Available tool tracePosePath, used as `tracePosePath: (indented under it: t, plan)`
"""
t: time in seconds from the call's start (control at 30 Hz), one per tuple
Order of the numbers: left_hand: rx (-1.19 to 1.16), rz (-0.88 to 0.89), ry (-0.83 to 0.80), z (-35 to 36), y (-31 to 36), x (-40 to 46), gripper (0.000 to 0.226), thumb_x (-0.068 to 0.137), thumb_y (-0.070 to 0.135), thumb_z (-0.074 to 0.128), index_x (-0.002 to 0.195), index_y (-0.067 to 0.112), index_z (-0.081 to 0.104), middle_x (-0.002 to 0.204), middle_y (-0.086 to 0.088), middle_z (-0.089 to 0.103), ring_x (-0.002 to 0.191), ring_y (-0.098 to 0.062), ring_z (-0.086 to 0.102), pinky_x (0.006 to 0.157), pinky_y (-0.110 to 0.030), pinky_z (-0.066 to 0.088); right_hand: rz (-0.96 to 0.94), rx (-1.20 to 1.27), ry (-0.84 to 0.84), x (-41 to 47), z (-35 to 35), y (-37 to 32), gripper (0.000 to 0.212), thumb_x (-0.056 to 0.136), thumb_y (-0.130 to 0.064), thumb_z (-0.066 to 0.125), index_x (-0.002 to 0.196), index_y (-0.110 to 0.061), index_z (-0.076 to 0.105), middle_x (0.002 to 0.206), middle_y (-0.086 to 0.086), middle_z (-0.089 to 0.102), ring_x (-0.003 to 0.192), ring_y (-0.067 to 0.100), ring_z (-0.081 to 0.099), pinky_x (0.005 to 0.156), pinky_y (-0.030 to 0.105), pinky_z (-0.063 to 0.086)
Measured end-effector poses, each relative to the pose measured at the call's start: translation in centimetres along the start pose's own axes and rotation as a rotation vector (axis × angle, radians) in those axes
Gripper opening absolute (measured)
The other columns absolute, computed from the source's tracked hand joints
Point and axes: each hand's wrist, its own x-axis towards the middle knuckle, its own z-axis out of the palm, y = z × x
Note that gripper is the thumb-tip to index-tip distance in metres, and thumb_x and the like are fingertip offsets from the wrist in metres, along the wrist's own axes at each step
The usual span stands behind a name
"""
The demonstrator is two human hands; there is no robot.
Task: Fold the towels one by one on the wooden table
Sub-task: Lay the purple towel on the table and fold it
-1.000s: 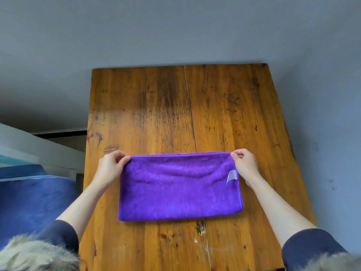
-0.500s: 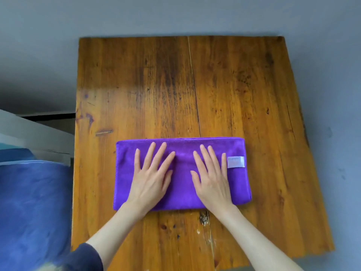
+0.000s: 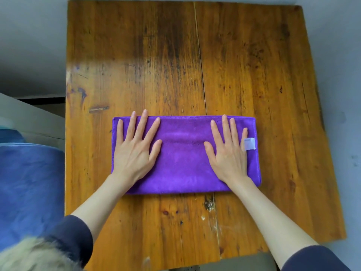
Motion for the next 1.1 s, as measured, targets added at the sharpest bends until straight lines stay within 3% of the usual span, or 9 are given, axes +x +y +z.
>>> tracePosePath:
  t: [0.07, 0.17, 0.27, 0.33, 0.53, 0.6, 0.77, 0.9, 1.1]
  plan:
    - [-0.108, 0.016, 0.026, -0.5, 0.0, -0.4, 0.054, 0.096, 0.040, 0.021, 0.147, 0.023, 0.025, 0.156, -0.007, 0.017, 0.145, -0.026, 0.008, 0.116, -0.050, 0.002, -0.003, 0.005, 0.023, -0.5, -0.2, -1.3, 0.060, 0.094, -0.047, 0.028, 0.148, -0.021, 0.018, 0.157, 0.008, 0.012, 0.145, 0.027, 0.005, 0.115, 0.054, 0.001]
    - [-0.275, -0.027, 0.138, -1.2, -0.7, -2.2, 0.047, 0.097, 0.025, 0.030, 0.141, 0.011, 0.038, 0.152, -0.012, 0.028, 0.143, -0.028, 0.017, 0.115, -0.051, 0.011, -0.108, 0.015, 0.070, -1.9, 0.0, -4.6, 0.058, 0.093, -0.045, 0.033, 0.145, -0.021, 0.031, 0.154, 0.009, 0.022, 0.144, 0.029, 0.016, 0.113, 0.057, 0.008]
    - [-0.319, -0.220, 0.256, -1.5, -1.9, -5.0, 0.039, 0.095, 0.014, 0.043, 0.132, 0.004, 0.047, 0.137, -0.019, 0.045, 0.131, -0.034, 0.038, 0.104, -0.048, 0.031, -0.192, 0.013, 0.054, -2.7, 1.0, -7.9, 0.055, 0.093, -0.044, 0.035, 0.144, -0.022, 0.035, 0.153, 0.009, 0.026, 0.143, 0.029, 0.019, 0.113, 0.059, 0.011]
    - [-0.340, -0.367, 0.257, -1.5, -2.5, -6.6, 0.034, 0.095, 0.018, 0.048, 0.127, 0.006, 0.050, 0.125, -0.019, 0.050, 0.116, -0.033, 0.043, 0.092, -0.046, 0.037, -0.185, 0.002, 0.023, -2.9, 1.6, -9.0, 0.056, 0.094, -0.046, 0.034, 0.144, -0.023, 0.033, 0.154, 0.008, 0.026, 0.143, 0.028, 0.018, 0.113, 0.057, 0.011]
    - [-0.281, -0.518, 0.170, -0.4, -2.8, -7.6, 0.040, 0.096, 0.037, 0.040, 0.120, 0.007, 0.051, 0.118, -0.020, 0.049, 0.109, -0.036, 0.046, 0.090, -0.047, 0.037, -0.142, -0.018, 0.019, -2.7, 2.5, -9.2, 0.057, 0.094, -0.050, 0.028, 0.145, -0.025, 0.030, 0.154, 0.005, 0.026, 0.143, 0.026, 0.019, 0.115, 0.053, 0.015]
    - [-0.259, -0.511, 0.168, -0.3, -2.6, -7.5, 0.042, 0.095, 0.036, 0.038, 0.120, 0.006, 0.052, 0.118, -0.021, 0.050, 0.110, -0.037, 0.046, 0.092, -0.049, 0.035, -0.147, -0.025, 0.022, -2.8, 2.6, -9.2, 0.057, 0.094, -0.050, 0.027, 0.146, -0.025, 0.028, 0.154, 0.005, 0.025, 0.144, 0.025, 0.018, 0.115, 0.054, 0.015]
    - [-0.317, -0.524, 0.180, -0.7, -2.6, -7.4, 0.027, 0.092, 0.028, 0.056, 0.107, 0.006, 0.058, 0.106, -0.018, 0.054, 0.100, -0.034, 0.049, 0.086, -0.045, 0.035, -0.139, -0.046, 0.005, -2.9, 2.5, -9.4, 0.058, 0.094, -0.049, 0.028, 0.146, -0.025, 0.027, 0.155, 0.005, 0.024, 0.144, 0.026, 0.017, 0.115, 0.054, 0.015]
    - [-0.369, -0.600, 0.087, -1.7, -2.5, -6.3, 0.028, 0.092, 0.034, 0.053, 0.106, 0.011, 0.057, 0.109, -0.011, 0.054, 0.106, -0.028, 0.043, 0.087, -0.039, 0.026, -0.118, -0.061, -0.015, -2.8, 2.3, -9.6, 0.058, 0.094, -0.049, 0.030, 0.147, -0.025, 0.025, 0.155, 0.005, 0.022, 0.144, 0.026, 0.015, 0.114, 0.055, 0.015]
    - [-0.402, -0.652, -0.031, -2.9, -2.8, -4.9, 0.025, 0.089, 0.036, 0.053, 0.100, 0.015, 0.061, 0.111, -0.007, 0.051, 0.110, -0.026, 0.040, 0.090, -0.039, 0.026, -0.106, -0.061, -0.037, -2.9, 1.8, -10.0, 0.059, 0.094, -0.048, 0.030, 0.147, -0.024, 0.023, 0.155, 0.006, 0.021, 0.144, 0.026, 0.013, 0.114, 0.057, 0.013]
